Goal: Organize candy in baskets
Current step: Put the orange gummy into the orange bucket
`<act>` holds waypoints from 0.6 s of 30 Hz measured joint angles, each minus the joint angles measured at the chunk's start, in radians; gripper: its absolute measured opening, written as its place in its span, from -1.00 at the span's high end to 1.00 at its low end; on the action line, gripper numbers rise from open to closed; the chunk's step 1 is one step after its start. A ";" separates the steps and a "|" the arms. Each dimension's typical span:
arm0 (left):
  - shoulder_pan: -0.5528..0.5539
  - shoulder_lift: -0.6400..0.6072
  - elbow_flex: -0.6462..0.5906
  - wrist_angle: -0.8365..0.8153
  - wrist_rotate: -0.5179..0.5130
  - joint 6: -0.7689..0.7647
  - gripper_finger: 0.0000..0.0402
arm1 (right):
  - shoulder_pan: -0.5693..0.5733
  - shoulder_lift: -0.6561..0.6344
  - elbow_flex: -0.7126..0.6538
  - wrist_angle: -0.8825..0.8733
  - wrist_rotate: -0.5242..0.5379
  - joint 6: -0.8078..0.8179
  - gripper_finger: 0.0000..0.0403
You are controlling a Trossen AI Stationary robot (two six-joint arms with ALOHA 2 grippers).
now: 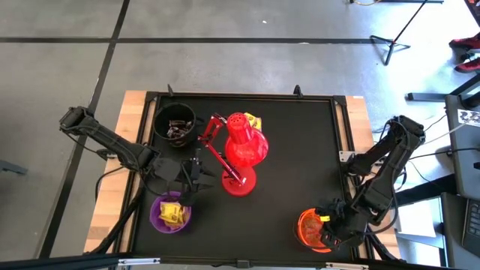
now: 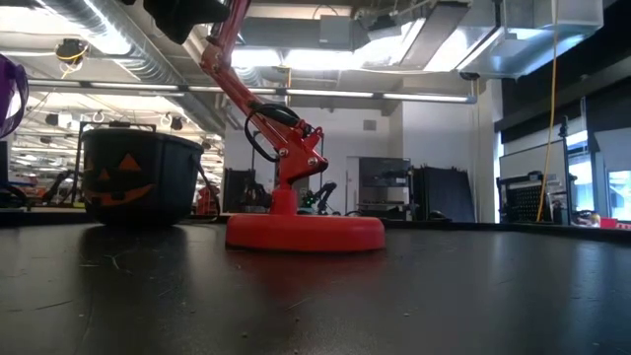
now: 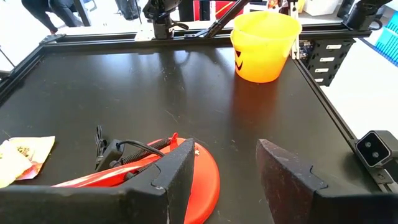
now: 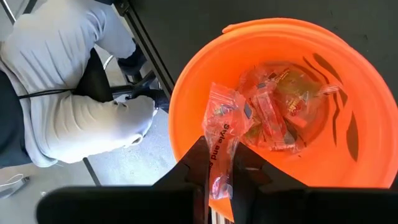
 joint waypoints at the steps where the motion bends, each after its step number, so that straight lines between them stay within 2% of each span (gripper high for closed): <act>1: 0.000 0.000 0.000 0.000 0.000 0.000 0.18 | 0.000 0.000 0.000 0.000 0.000 0.000 0.82; 18: -0.003 0.000 0.000 -0.013 -0.002 -0.031 0.18 | 0.000 0.000 0.000 0.002 0.000 -0.002 0.82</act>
